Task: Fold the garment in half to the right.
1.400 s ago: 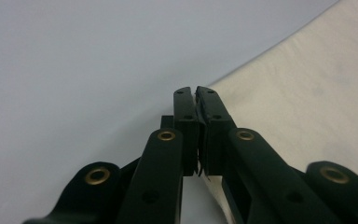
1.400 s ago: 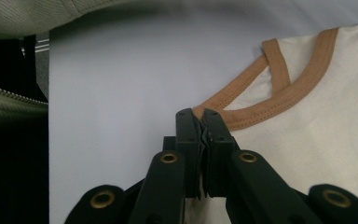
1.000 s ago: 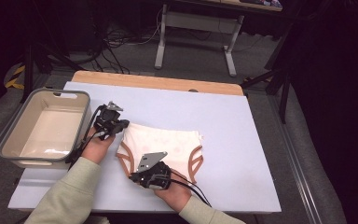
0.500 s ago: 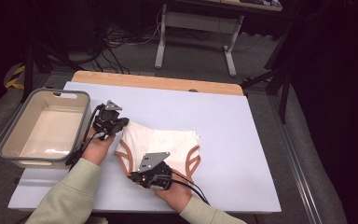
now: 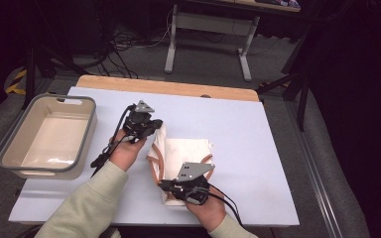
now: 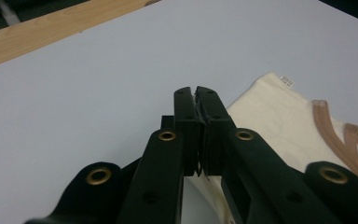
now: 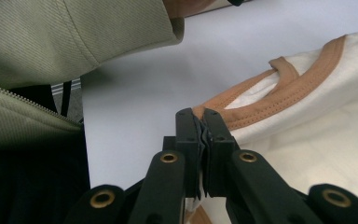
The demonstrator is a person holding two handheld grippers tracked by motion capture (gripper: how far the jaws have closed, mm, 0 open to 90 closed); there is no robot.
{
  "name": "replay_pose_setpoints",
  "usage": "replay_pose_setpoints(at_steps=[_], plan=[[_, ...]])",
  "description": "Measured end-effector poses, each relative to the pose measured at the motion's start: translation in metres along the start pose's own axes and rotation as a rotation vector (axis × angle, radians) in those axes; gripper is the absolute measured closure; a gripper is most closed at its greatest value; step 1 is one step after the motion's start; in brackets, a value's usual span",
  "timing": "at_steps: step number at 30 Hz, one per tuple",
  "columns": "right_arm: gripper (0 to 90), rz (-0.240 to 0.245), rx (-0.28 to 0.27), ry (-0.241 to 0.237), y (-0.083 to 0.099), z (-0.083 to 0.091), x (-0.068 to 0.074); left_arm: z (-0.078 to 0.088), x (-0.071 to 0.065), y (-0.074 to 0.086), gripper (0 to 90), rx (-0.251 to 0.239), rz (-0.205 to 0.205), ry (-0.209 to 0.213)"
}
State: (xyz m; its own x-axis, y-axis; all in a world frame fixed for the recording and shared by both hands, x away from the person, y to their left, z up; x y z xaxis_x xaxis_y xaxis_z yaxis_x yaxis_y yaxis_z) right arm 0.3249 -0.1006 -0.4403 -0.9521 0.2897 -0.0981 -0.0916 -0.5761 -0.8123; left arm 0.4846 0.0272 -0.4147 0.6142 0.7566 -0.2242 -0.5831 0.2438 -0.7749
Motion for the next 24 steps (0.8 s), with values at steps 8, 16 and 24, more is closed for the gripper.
replay_pose_setpoints(at_steps=[8,16,24], plan=[[87.0,-0.041,-0.003,0.043,0.016,0.024,-0.002,-0.028,-0.025,-0.008,87.9,0.030,-0.040,0.037],[87.0,-0.104,0.004,0.072,0.035,0.040,-0.008,-0.049,-0.044,-0.014,87.9,0.052,-0.062,0.066],[86.9,-0.131,0.015,0.066,0.042,0.040,-0.010,-0.068,-0.061,-0.016,87.8,0.085,-0.110,0.075]])
Point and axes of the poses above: each handheld gripper's, and its own axes: z roughly backward along the jaws, y roughly out of its underside, x roughly to its left, the point moved 5 cm from there along -z, roughly forward along the jaws, and after that the axes turned 10 degrees about z, right-handed, at the moved point
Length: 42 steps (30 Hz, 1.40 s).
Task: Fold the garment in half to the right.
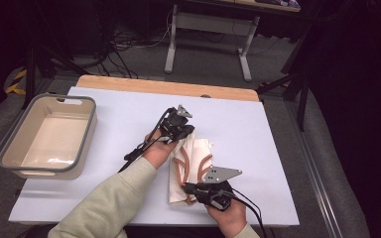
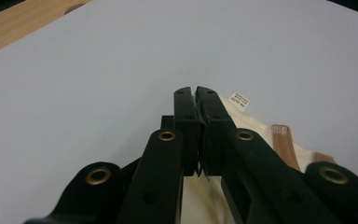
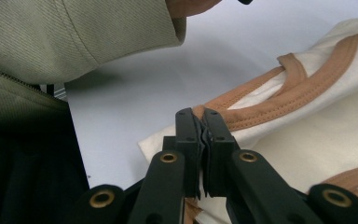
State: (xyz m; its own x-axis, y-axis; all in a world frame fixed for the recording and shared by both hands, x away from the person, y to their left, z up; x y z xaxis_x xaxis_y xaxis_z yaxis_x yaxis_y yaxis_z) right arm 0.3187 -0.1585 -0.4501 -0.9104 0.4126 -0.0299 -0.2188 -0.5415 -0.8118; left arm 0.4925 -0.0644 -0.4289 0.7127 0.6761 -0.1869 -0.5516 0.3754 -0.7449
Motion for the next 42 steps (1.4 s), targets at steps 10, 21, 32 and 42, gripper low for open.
replay_pose_setpoints(at_steps=[10,21,32,42], plan=[[86.6,-0.034,0.018,0.022,0.009,0.000,-0.008,-0.022,0.003,0.004,87.6,0.045,0.010,-0.004],[54.4,-0.037,-0.004,0.087,0.007,0.015,-0.021,-0.003,0.013,0.003,61.2,0.014,0.061,0.047],[59.1,0.004,0.059,0.147,-0.006,-0.002,-0.059,0.049,0.032,0.036,76.7,0.009,0.050,-0.001],[60.8,0.009,0.145,0.135,-0.007,-0.044,-0.087,0.071,0.039,0.062,85.0,0.028,0.066,-0.010]])
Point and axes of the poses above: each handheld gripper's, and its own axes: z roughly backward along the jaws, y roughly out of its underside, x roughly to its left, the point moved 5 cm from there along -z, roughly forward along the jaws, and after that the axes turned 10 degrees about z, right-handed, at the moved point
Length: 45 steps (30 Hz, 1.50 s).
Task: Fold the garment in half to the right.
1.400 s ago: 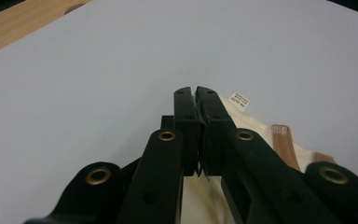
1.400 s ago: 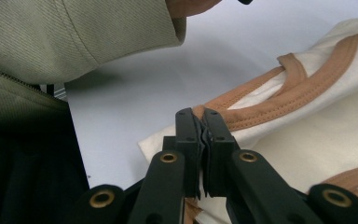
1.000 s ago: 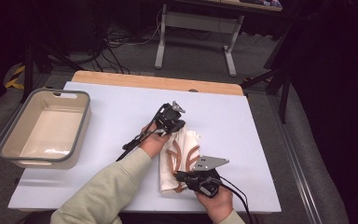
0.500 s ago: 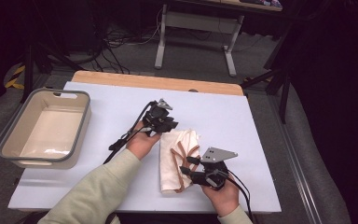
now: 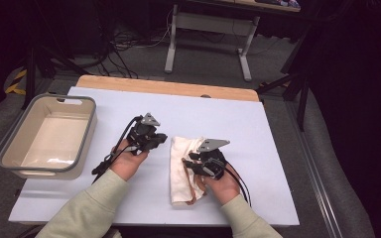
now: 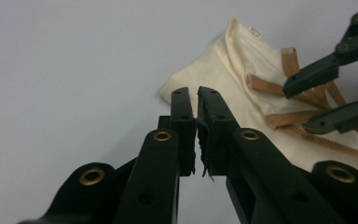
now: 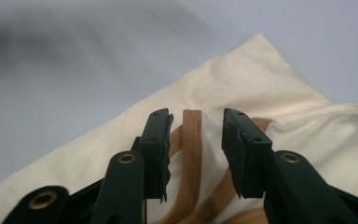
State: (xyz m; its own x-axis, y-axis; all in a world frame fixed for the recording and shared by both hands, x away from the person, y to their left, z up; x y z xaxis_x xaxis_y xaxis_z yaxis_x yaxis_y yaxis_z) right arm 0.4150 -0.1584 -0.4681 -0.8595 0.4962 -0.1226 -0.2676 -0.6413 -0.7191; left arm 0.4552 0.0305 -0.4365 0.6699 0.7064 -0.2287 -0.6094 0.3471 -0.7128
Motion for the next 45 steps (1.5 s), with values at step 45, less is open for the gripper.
replay_pose_setpoints(at_steps=[45], plan=[[82.7,-0.054,0.042,0.041,0.021,0.034,-0.022,-0.032,-0.024,0.025,80.9,0.163,-0.016,0.092]])
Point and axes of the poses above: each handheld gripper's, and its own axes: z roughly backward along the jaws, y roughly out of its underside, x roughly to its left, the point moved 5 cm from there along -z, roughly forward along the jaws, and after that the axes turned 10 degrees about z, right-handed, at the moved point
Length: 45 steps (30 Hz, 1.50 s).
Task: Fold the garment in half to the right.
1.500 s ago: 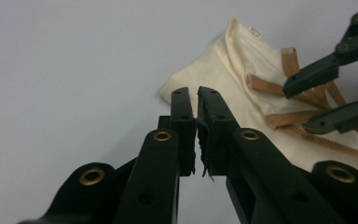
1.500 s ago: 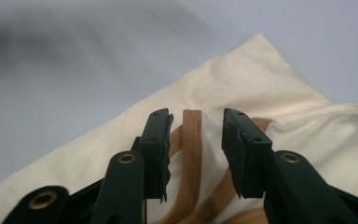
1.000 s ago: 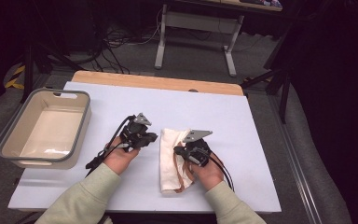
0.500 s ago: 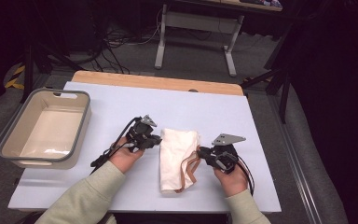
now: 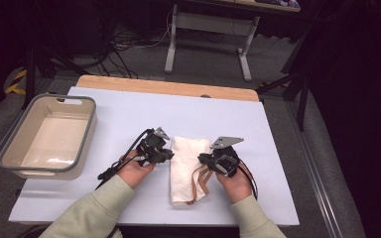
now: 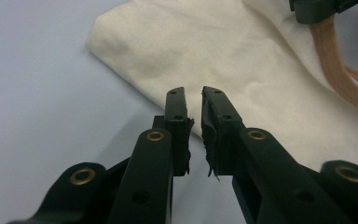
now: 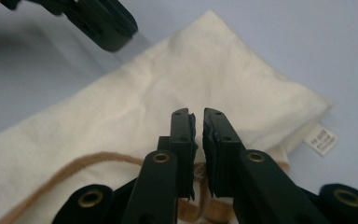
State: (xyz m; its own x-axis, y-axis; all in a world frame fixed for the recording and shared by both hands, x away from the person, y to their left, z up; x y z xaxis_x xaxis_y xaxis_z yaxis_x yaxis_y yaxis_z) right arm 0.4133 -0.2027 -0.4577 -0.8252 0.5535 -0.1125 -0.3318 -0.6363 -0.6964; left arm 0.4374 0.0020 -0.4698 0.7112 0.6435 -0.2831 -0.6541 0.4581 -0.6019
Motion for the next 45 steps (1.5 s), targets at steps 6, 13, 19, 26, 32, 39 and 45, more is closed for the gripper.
replay_pose_setpoints(at_steps=[6,13,19,26,32,39,45], plan=[[82.0,-0.042,0.068,-0.005,0.028,0.006,-0.007,-0.001,0.000,0.001,76.5,0.018,0.009,0.021],[79.3,-0.032,0.097,-0.006,0.033,0.003,-0.006,-0.005,0.001,0.002,70.2,0.030,0.023,0.012],[72.0,-0.023,0.023,0.028,0.026,0.014,-0.008,-0.010,0.001,0.002,61.5,0.027,0.052,0.014],[64.1,-0.017,0.001,0.046,0.025,0.016,-0.010,-0.019,0.000,0.002,62.4,0.045,0.043,-0.065],[52.8,-0.024,-0.033,0.066,0.024,0.020,-0.014,-0.022,-0.006,0.003,85.2,0.056,0.048,-0.019],[31.0,-0.062,-0.127,0.075,0.023,0.024,-0.022,-0.018,-0.003,0.003,88.8,0.060,0.038,-0.032],[10.2,-0.113,-0.252,0.054,0.026,0.025,-0.030,-0.009,0.011,0.002,90.0,0.056,0.068,-0.034]])
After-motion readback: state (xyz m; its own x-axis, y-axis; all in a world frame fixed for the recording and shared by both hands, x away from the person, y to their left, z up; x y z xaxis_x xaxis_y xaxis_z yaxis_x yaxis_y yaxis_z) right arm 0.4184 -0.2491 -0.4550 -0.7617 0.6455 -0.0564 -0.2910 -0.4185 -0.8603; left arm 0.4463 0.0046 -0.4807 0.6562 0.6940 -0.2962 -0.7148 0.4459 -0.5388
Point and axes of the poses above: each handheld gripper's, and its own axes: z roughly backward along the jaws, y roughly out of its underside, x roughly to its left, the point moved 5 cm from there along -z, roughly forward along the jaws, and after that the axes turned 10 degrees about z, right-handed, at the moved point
